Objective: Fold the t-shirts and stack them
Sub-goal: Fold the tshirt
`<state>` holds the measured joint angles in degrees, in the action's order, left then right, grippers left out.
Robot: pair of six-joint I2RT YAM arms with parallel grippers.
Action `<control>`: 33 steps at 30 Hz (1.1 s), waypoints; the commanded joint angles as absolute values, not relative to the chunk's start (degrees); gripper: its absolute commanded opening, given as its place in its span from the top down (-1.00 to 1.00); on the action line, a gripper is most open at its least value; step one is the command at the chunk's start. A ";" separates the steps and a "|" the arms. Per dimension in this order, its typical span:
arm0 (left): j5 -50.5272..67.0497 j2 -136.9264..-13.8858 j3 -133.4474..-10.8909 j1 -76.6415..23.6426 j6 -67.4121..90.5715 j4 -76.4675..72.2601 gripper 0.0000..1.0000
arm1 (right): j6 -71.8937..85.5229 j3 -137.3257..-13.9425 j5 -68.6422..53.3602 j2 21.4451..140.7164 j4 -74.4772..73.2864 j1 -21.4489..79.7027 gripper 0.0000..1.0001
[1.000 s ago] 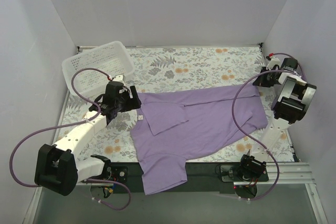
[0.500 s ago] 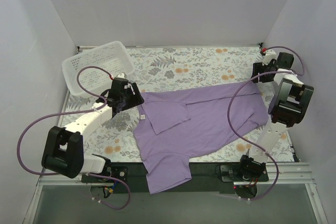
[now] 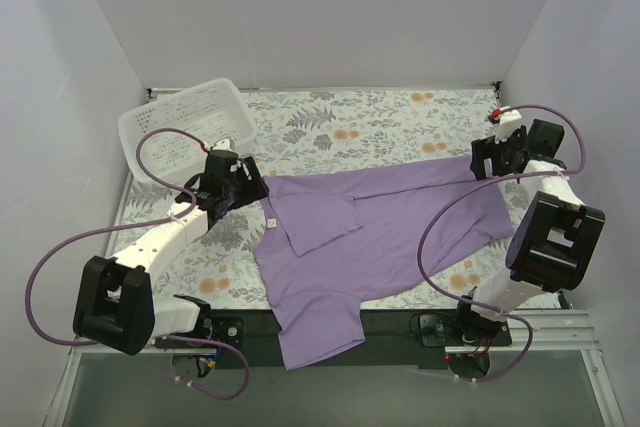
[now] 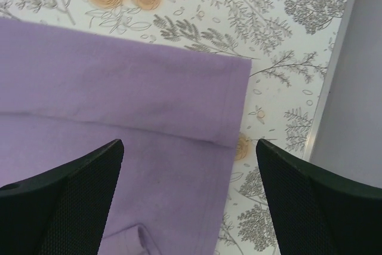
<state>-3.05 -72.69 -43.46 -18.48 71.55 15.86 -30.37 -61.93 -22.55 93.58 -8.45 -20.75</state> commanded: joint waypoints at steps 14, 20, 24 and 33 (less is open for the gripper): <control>-0.88 -70.93 -41.14 -15.39 71.72 13.62 -0.31 | -37.35 -45.27 -33.39 73.49 -11.42 -19.78 -0.96; 2.63 -72.33 -39.82 -13.63 72.86 10.99 -0.39 | -34.90 -41.41 -40.34 67.07 -13.80 -19.60 -0.97; 3.43 -73.82 -39.55 -12.66 73.91 9.06 -0.36 | -34.80 -40.17 -41.31 65.22 -13.97 -19.69 -0.97; 3.52 -82.87 -44.29 -11.69 73.65 7.03 -0.14 | -34.54 -40.34 -41.57 66.53 -14.50 -19.60 -0.97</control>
